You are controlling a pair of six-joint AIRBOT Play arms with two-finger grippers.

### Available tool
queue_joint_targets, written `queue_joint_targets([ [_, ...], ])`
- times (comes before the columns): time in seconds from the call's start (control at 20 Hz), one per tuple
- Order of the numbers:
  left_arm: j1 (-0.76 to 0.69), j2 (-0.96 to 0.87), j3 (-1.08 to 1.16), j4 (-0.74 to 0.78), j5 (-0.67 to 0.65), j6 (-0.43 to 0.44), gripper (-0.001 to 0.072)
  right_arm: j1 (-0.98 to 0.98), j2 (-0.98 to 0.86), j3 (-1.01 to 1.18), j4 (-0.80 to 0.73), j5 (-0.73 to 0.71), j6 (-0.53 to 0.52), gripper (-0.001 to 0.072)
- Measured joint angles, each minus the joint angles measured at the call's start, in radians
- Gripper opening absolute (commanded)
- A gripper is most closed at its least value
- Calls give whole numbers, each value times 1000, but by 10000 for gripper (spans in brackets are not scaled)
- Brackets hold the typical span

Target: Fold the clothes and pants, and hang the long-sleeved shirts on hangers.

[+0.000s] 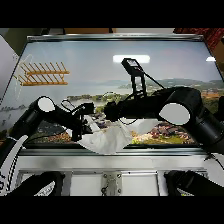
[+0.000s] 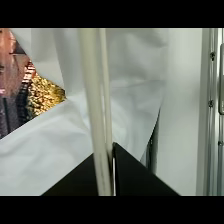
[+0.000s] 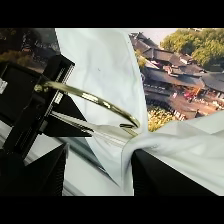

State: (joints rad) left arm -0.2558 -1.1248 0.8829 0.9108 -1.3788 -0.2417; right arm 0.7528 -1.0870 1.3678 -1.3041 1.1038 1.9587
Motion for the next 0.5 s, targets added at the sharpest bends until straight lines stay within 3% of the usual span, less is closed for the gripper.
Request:
queue_joint_targets([
  [0.05,0,0,0,0,0,0,12,-1,3,0,0,5,-1,478],
  [0.15,0,0,0,1,0,2,12,-6,13,0,-1,26,-13,663],
  [0.5,0,0,0,2,-1,2,12,-73,77,0,-4,154,-55,662],
])
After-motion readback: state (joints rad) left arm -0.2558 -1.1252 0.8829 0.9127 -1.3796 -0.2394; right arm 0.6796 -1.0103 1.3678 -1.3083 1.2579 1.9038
